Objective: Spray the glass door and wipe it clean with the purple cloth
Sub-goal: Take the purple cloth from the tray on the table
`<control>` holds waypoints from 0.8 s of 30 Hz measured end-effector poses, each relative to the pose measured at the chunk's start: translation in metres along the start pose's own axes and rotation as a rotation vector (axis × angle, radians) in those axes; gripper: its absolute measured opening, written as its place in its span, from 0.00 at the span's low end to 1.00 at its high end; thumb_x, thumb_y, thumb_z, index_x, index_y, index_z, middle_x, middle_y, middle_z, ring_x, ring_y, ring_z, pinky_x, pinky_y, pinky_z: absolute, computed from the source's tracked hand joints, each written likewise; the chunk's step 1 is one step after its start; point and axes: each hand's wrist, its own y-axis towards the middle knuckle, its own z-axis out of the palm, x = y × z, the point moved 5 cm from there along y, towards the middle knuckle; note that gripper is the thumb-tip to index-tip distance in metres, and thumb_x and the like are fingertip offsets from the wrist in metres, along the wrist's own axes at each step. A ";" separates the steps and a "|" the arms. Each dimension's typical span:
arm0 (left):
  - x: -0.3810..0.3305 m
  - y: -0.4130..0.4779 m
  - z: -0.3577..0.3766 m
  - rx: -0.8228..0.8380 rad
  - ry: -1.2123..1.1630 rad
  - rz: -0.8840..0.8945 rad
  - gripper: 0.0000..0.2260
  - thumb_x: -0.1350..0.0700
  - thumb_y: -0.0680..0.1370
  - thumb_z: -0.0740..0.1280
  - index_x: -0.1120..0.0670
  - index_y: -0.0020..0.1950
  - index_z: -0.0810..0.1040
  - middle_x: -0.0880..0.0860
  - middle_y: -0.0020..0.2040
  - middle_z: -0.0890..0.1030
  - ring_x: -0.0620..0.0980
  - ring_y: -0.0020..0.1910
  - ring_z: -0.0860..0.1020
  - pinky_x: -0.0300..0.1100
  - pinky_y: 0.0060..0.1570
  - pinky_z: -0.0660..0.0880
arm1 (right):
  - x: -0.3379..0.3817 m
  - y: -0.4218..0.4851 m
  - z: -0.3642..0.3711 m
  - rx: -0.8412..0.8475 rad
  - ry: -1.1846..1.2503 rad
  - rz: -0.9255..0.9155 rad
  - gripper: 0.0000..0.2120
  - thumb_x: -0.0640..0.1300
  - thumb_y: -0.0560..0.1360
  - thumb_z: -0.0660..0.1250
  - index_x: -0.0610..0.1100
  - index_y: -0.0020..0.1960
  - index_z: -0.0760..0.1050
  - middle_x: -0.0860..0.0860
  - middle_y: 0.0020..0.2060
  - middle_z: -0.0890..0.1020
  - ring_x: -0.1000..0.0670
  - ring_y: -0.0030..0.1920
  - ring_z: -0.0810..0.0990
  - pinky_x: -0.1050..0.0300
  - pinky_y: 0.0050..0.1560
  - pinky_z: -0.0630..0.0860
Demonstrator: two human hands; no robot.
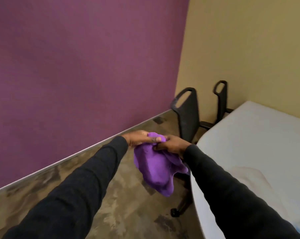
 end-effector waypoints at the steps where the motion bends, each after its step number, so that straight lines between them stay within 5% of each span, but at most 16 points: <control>1: 0.020 -0.017 -0.026 -0.040 0.020 -0.044 0.21 0.49 0.76 0.75 0.60 0.64 0.82 0.58 0.60 0.84 0.54 0.60 0.82 0.52 0.70 0.74 | 0.014 0.015 0.023 0.032 -0.003 -0.018 0.11 0.39 0.74 0.74 0.40 0.57 0.84 0.41 0.53 0.86 0.47 0.50 0.83 0.47 0.65 0.79; 4: 0.071 -0.072 -0.101 -0.159 0.057 -0.139 0.17 0.51 0.75 0.76 0.59 0.59 0.84 0.55 0.55 0.86 0.52 0.54 0.84 0.47 0.63 0.78 | 0.057 0.059 0.096 0.141 -0.010 -0.084 0.11 0.40 0.74 0.74 0.43 0.57 0.85 0.47 0.51 0.87 0.52 0.49 0.83 0.56 0.59 0.80; 8: 0.125 -0.148 -0.197 -0.310 0.114 -0.254 0.11 0.48 0.71 0.79 0.53 0.47 0.86 0.45 0.32 0.82 0.41 0.28 0.77 0.31 0.31 0.72 | 0.114 0.117 0.202 0.252 0.007 -0.142 0.07 0.41 0.74 0.76 0.42 0.52 0.85 0.53 0.42 0.86 0.56 0.42 0.82 0.65 0.47 0.78; 13: 0.182 -0.241 -0.291 -0.560 0.032 -0.306 0.17 0.50 0.71 0.80 0.60 0.53 0.85 0.59 0.50 0.87 0.53 0.43 0.83 0.51 0.53 0.82 | 0.177 0.171 0.328 0.307 0.078 -0.223 0.08 0.44 0.74 0.76 0.44 0.52 0.84 0.51 0.44 0.87 0.54 0.44 0.82 0.59 0.48 0.80; 16: 0.212 -0.293 -0.337 -0.761 -0.034 -0.317 0.18 0.49 0.72 0.79 0.62 0.50 0.83 0.58 0.46 0.85 0.54 0.42 0.81 0.51 0.51 0.81 | 0.207 0.194 0.395 0.242 0.183 -0.241 0.08 0.44 0.75 0.75 0.42 0.52 0.82 0.49 0.45 0.85 0.50 0.46 0.81 0.56 0.47 0.80; 19: 0.243 -0.339 -0.373 -0.962 -0.141 -0.322 0.19 0.48 0.73 0.78 0.62 0.51 0.82 0.60 0.49 0.85 0.57 0.46 0.83 0.50 0.51 0.80 | 0.230 0.210 0.454 0.150 0.216 -0.212 0.13 0.48 0.76 0.74 0.42 0.57 0.78 0.48 0.52 0.83 0.47 0.53 0.82 0.51 0.58 0.80; 22: 0.274 -0.382 -0.402 -1.141 -0.233 -0.333 0.20 0.49 0.73 0.77 0.62 0.56 0.82 0.61 0.53 0.85 0.59 0.53 0.84 0.54 0.58 0.81 | 0.253 0.222 0.522 0.223 0.257 -0.151 0.20 0.53 0.78 0.72 0.42 0.62 0.75 0.47 0.56 0.82 0.47 0.55 0.80 0.51 0.58 0.78; 24: 0.293 -0.407 -0.421 -1.222 -0.298 -0.332 0.18 0.49 0.74 0.77 0.62 0.55 0.83 0.60 0.52 0.86 0.57 0.50 0.84 0.52 0.56 0.81 | 0.270 0.229 0.570 0.350 0.311 -0.120 0.23 0.58 0.78 0.69 0.39 0.60 0.75 0.46 0.53 0.82 0.46 0.52 0.79 0.51 0.53 0.77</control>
